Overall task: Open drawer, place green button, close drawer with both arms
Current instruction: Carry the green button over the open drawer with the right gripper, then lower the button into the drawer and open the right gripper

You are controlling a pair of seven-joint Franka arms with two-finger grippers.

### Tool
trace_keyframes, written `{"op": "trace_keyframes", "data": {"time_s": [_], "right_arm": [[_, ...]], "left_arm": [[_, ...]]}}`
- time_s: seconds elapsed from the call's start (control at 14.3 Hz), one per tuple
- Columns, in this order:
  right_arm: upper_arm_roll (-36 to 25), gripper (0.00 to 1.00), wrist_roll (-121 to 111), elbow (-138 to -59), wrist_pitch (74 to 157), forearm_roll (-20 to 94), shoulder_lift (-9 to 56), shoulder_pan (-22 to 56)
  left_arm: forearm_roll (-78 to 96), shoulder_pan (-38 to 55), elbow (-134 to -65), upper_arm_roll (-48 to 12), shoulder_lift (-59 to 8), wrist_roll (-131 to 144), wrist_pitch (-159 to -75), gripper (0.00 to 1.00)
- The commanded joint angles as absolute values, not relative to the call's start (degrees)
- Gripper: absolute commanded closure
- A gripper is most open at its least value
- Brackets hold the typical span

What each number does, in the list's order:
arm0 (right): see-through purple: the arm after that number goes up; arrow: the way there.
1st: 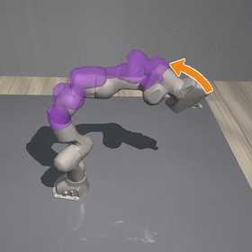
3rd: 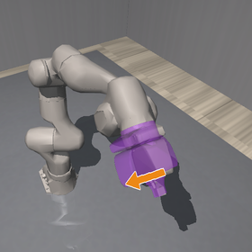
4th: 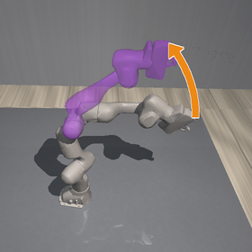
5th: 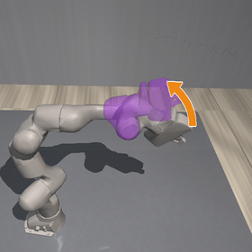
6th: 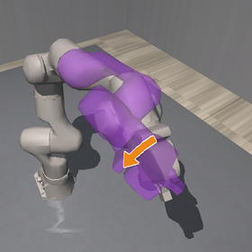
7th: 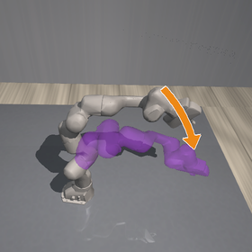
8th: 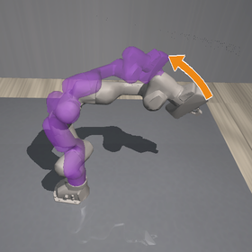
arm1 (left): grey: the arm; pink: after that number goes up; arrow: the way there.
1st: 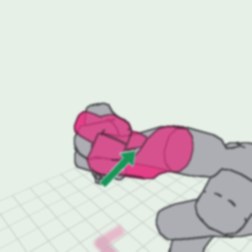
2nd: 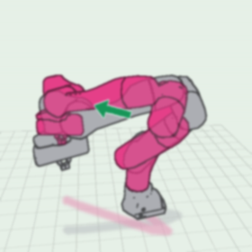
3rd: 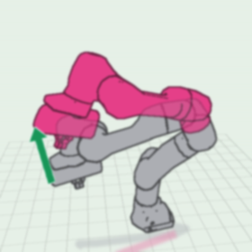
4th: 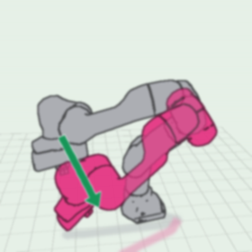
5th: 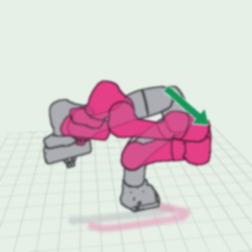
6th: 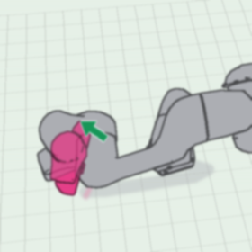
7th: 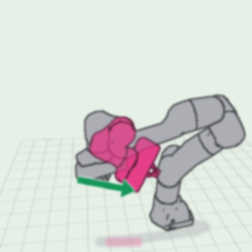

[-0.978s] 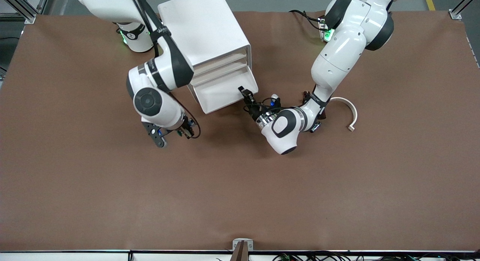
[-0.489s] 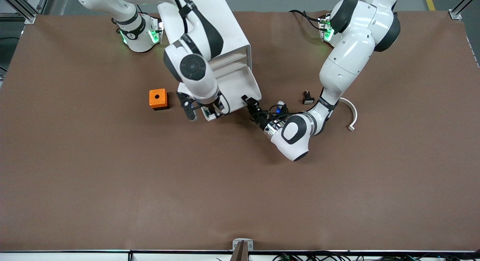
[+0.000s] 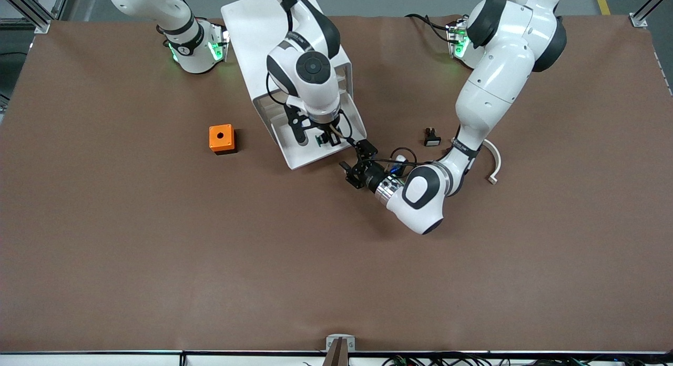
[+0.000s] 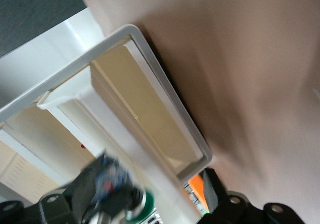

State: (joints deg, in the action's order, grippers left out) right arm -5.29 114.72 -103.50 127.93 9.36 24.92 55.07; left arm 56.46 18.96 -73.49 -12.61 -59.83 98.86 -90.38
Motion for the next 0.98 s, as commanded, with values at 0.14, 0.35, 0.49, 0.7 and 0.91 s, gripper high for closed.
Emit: {"op": "trace_keyframes", "data": {"time_s": [0.14,0.35,0.49,0.7,0.91], "right_arm": [[-6.0,1.0,120.4,-103.5,129.0,10.1,26.1,57.6],[-5.9,1.0,123.1,-102.7,130.1,10.1,27.7,58.9],[-5.9,0.86,123.9,-101.8,130.3,10.0,28.7,59.2],[-6.0,0.0,122.0,-101.1,129.8,9.0,29.1,59.7],[-6.1,0.0,111.8,-95.1,120.2,9.2,28.9,56.4]], "left_arm": [[56.1,18.6,-69.7,-9.5,-58.8,84.9,-90.4,0.02],[53.9,21.0,-68.5,-6.2,-57.0,75.4,-91.7,0.01],[50.6,22.0,-68.5,-5.5,-54.9,69.7,-94.2,0.01],[44.1,24.0,-68.6,-5.5,-52.7,63.0,-100.1,0.01],[36.1,26.1,-68.7,-5.5,-50.4,58.8,-107.1,0.01]]}}
